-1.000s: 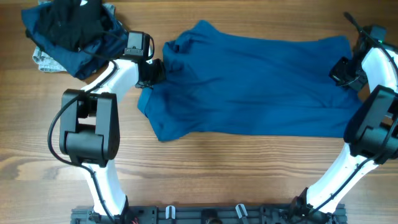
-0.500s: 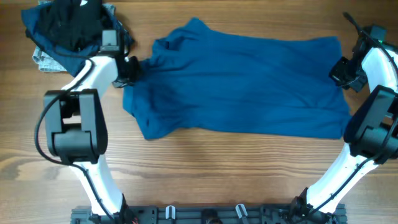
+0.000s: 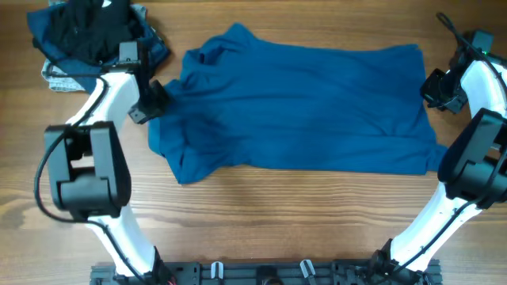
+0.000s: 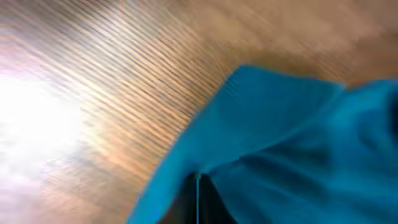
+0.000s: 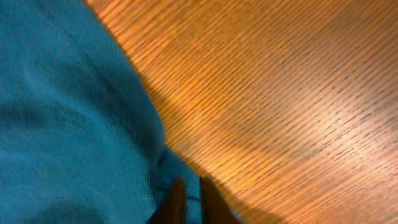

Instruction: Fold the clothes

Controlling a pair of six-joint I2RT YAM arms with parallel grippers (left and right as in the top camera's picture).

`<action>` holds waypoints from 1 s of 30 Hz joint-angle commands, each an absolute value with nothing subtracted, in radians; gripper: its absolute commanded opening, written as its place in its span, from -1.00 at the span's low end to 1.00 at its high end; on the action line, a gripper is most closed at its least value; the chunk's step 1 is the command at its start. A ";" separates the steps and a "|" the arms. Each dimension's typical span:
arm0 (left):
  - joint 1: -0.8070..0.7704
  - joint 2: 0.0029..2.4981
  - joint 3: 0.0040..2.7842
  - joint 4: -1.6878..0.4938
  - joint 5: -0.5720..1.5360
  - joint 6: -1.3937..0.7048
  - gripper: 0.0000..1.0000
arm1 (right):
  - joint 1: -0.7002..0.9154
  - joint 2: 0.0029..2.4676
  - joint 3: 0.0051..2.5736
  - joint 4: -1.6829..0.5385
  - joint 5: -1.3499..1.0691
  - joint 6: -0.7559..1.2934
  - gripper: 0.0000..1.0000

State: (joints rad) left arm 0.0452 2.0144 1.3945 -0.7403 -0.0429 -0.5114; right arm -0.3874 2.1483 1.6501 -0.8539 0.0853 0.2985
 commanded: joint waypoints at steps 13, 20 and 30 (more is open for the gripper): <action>-0.043 1.898 1.387 -0.772 0.063 -0.448 -0.77 | -0.386 2.125 1.514 -0.894 -0.155 0.104 -0.91; -0.115 1.898 1.387 -0.716 0.063 -0.448 -0.74 | -0.388 2.125 1.498 -0.785 -0.134 0.105 -0.90; -0.123 1.919 1.387 -0.617 0.116 -0.448 -0.71 | -0.407 2.125 1.499 -0.703 0.001 0.130 -0.88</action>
